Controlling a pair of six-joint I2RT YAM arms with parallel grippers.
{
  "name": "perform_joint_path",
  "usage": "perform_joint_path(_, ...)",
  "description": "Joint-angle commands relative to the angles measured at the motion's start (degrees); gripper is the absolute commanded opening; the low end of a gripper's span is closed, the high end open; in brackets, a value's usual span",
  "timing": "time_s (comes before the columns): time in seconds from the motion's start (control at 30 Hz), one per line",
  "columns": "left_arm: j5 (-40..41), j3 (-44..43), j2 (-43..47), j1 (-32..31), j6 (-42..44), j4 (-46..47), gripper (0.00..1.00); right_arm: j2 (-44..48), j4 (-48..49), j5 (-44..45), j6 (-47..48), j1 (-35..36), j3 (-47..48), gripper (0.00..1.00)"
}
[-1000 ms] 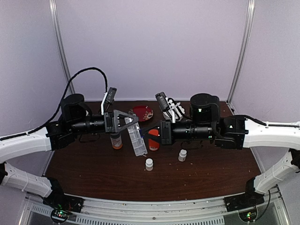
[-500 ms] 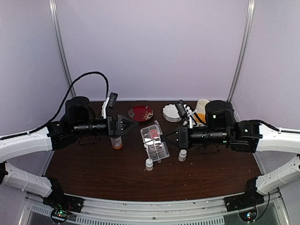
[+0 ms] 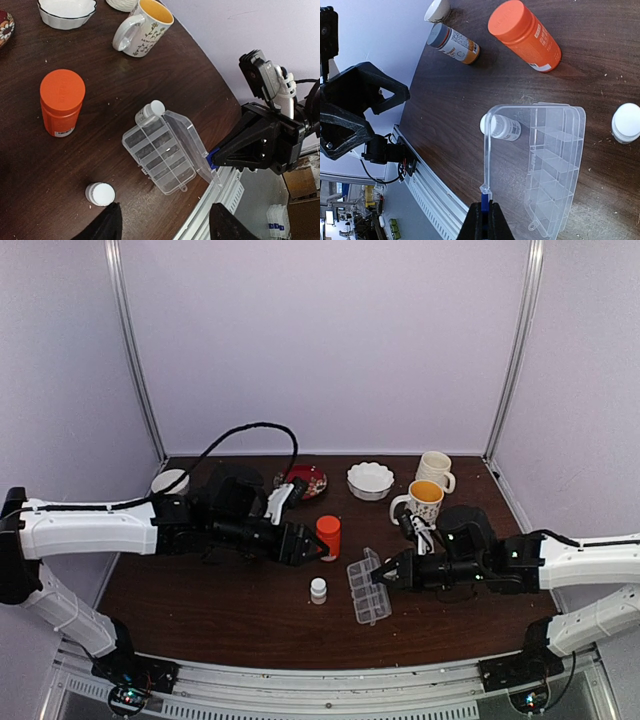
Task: Sort the pills into containers
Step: Adjust the lid of the pill container on the pill container.
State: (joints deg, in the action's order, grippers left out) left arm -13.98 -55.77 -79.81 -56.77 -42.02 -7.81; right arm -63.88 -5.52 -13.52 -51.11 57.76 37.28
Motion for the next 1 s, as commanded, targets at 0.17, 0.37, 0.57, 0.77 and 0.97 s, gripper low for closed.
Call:
perform_joint_path(0.17,4.67,-7.50,-9.20,-2.68,3.28,-5.97,0.54,-3.00,12.92,-3.26,-9.22,-1.36,-6.56,0.00)
perform_joint_path(0.37,5.19,-11.30,-16.39,-4.57,3.41,-4.96,0.49,-5.58,16.29,-5.62,-10.75,-3.58,-10.03,0.00)
perform_joint_path(0.57,7.02,-18.15,-23.99,-5.63,4.44,-8.10,0.46,-7.16,16.05,-6.49,-10.18,-4.56,-10.96,0.00)
perform_joint_path(0.77,8.03,-23.76,-30.15,-5.59,4.97,-11.83,0.45,-5.93,13.81,-5.90,-8.86,-4.93,-10.82,0.00)
perform_joint_path(0.97,7.73,-25.20,-32.31,-5.58,4.73,-13.00,0.38,-4.33,12.26,-5.79,-8.17,-5.01,-10.11,0.00)
